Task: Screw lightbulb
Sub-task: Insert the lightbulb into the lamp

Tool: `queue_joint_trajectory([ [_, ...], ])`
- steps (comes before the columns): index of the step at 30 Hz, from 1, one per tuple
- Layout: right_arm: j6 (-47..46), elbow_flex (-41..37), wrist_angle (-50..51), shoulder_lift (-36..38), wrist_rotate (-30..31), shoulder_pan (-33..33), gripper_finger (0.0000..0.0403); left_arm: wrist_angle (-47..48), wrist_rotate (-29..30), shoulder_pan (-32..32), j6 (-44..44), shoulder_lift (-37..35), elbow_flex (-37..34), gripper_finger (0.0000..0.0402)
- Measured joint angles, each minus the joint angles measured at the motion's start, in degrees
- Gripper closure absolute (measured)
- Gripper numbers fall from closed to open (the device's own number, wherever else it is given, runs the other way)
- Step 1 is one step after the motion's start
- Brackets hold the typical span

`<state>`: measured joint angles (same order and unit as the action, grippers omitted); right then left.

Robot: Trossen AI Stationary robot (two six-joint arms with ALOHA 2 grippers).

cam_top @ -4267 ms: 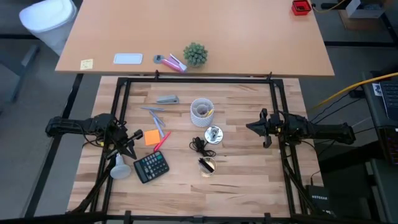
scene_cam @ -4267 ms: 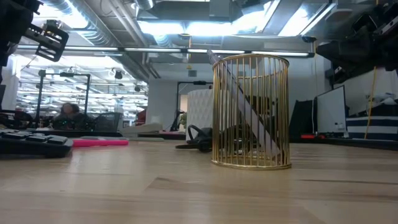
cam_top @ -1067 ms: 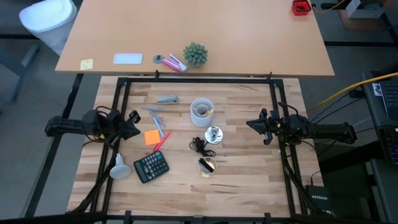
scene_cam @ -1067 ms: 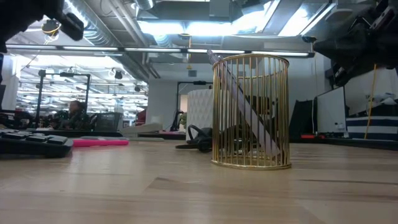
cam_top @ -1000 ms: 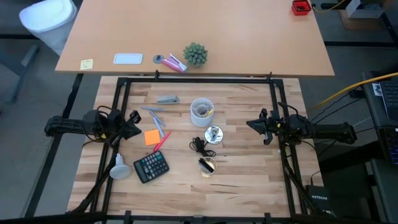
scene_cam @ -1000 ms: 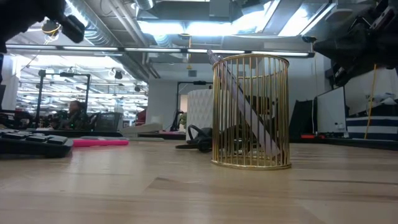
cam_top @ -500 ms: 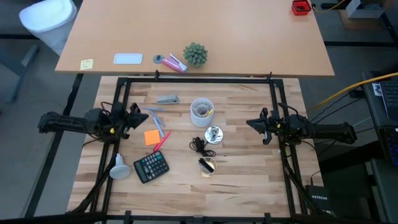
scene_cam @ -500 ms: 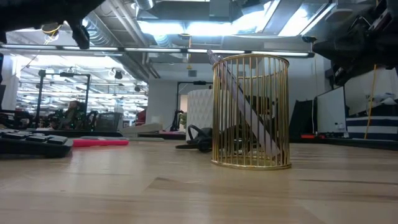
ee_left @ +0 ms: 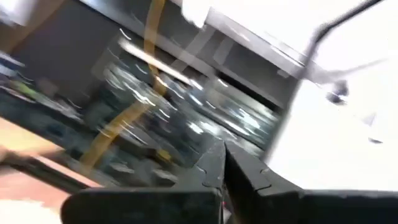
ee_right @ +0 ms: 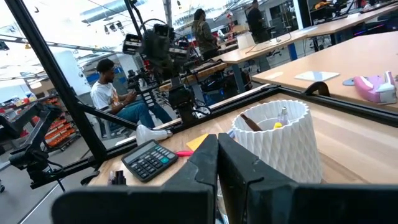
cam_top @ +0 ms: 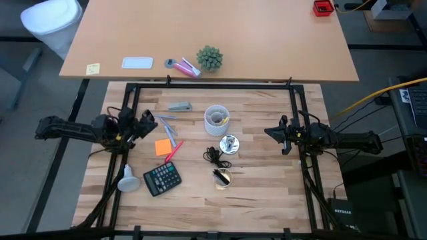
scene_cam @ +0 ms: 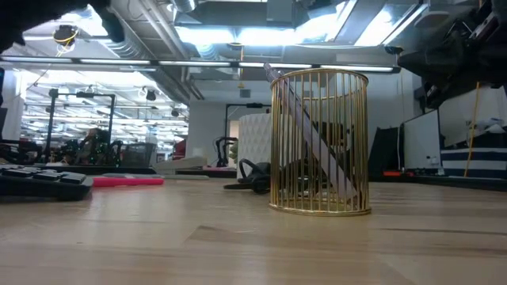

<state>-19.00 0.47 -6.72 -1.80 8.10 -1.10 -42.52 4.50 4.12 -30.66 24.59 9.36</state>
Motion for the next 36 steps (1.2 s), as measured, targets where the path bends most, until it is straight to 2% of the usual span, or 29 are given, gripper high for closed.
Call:
queue_joint_trajectory([
  [3, 0.0, 0.0, 0.0, 0.0, 0.0, 0.0, 0.0391, 8.7, -4.9, 0.0, -6.4, 3.0, 4.5, 0.0402],
  [12, 0.0, 0.0, -0.1, 0.0, 0.0, 0.0, 0.0391, 52.7, -20.4, 1.0, -22.7, 13.9, 24.7, 0.0402],
  [16, 0.0, 0.0, 0.0, 0.0, -0.1, 0.0, 0.0391, 63.7, -26.3, 3.7, -35.3, 18.7, 29.8, 0.0402],
  [20, 0.0, 0.0, 0.4, 0.0, -0.8, 0.0, 0.0391, 67.5, -33.1, 9.4, -54.0, 23.3, 31.0, 0.0402],
  [26, 0.0, 0.0, 1.3, 0.0, -3.4, 0.0, 0.0391, 67.0, -43.0, 21.1, -82.2, 29.9, 31.0, 0.0402],
  [31, 0.0, 0.0, 1.4, 0.0, -4.7, 0.0, 0.0391, 67.0, -44.4, 29.6, -94.7, 34.2, 31.0, 0.0402],
  [36, 0.0, 0.0, 3.1, 0.0, -4.7, 0.0, 0.0391, 67.8, -44.4, 35.3, -99.3, 38.4, 31.0, 0.0401],
])
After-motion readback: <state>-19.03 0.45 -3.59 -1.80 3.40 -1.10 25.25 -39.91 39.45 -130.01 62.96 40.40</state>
